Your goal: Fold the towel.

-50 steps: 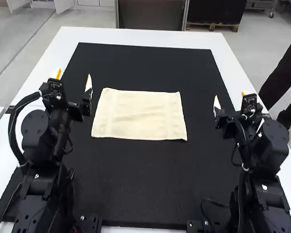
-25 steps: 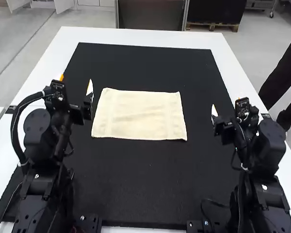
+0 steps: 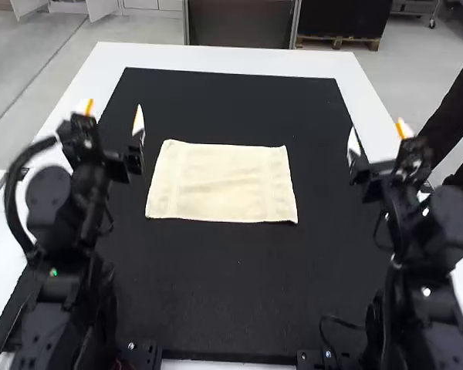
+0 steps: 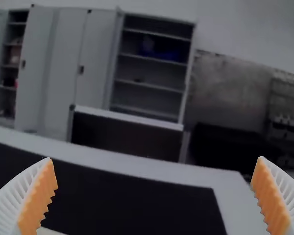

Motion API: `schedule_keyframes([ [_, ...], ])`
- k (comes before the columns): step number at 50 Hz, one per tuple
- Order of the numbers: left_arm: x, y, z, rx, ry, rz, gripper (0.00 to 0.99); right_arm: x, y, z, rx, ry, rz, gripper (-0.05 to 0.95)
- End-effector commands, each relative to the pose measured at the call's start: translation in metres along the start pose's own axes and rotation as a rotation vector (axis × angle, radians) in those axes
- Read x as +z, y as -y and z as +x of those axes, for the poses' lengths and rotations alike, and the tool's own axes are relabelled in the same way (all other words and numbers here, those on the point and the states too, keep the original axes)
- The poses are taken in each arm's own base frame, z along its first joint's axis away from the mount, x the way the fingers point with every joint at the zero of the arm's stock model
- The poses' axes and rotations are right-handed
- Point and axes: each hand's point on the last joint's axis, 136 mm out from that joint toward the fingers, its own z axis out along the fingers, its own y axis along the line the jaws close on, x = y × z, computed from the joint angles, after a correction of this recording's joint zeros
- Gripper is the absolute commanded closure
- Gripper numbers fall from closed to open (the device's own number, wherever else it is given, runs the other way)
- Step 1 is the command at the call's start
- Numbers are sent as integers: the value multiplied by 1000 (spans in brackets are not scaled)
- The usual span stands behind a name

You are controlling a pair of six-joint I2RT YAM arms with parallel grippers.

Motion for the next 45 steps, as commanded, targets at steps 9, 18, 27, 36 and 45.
schedule_keyframes([
  [9,45,-17,-41,-21,-58,-48,38,44,17,-57,182,-68,-2,-16],
  [18,80,-35,-7,-49,-230,-145,38,84,28,-16,335,-289,28,-16],
  [27,94,-39,66,-34,-465,-183,39,101,37,47,386,-473,91,-13],
  [36,86,-62,133,-19,-671,-252,56,102,49,87,373,-520,178,-11],
  [45,88,-63,140,31,-715,-231,77,101,59,97,265,-511,225,-10],
])
